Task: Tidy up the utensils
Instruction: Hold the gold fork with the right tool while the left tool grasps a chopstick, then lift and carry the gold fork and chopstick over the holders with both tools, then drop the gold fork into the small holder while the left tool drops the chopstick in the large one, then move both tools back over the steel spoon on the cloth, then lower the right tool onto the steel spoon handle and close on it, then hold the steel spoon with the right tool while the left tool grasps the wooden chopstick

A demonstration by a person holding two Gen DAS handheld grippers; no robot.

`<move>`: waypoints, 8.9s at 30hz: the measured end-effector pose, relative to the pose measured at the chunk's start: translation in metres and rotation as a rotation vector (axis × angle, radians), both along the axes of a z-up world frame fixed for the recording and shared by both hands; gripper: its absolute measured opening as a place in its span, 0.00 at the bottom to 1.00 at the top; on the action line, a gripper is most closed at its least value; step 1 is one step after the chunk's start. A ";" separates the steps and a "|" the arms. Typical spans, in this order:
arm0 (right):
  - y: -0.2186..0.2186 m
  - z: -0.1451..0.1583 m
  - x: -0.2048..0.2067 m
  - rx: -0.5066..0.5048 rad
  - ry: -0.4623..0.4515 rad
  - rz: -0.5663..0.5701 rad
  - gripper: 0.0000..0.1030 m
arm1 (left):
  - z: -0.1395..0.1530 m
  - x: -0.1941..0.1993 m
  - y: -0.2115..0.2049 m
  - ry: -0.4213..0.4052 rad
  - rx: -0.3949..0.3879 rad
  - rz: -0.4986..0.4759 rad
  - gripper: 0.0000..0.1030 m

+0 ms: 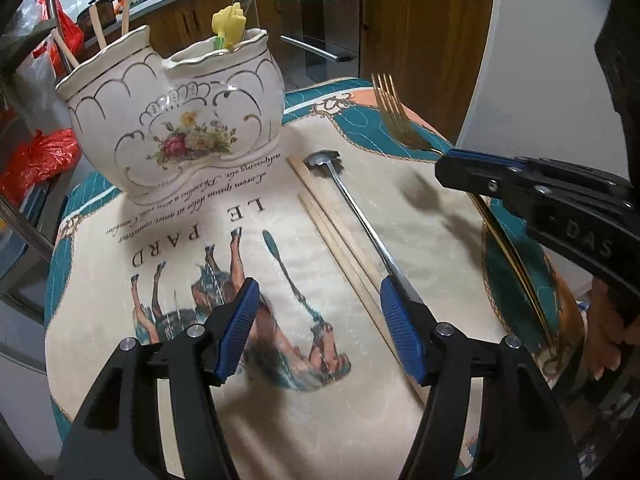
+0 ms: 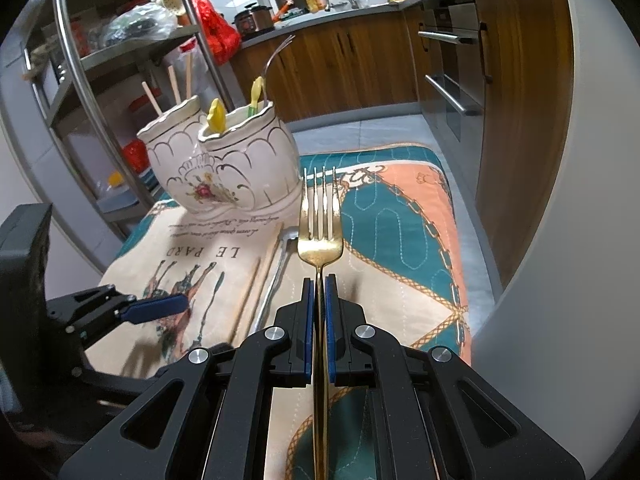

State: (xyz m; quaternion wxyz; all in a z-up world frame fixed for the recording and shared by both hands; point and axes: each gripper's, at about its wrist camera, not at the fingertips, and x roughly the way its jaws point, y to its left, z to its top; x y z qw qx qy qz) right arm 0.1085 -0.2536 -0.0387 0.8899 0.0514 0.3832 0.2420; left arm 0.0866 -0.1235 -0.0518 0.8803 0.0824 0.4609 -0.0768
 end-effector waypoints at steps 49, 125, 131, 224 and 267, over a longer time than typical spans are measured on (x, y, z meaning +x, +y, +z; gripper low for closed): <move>0.024 0.002 -0.012 -0.127 -0.041 0.087 0.06 | 0.007 -0.017 0.070 -0.043 -0.097 -0.186 0.06; 0.103 0.095 0.097 0.056 -0.375 0.082 0.06 | 0.112 0.091 0.147 -0.645 -0.273 -0.095 0.06; 0.103 0.085 0.108 0.058 -0.323 0.055 0.06 | 0.106 0.088 0.141 -0.592 -0.198 -0.103 0.06; 0.084 -0.019 0.042 -0.211 0.067 -0.004 0.20 | 0.036 -0.003 0.126 -0.263 -0.196 -0.001 0.95; -0.006 0.009 0.008 -0.008 -0.041 0.027 0.04 | 0.001 0.018 -0.002 -0.046 -0.057 -0.094 0.30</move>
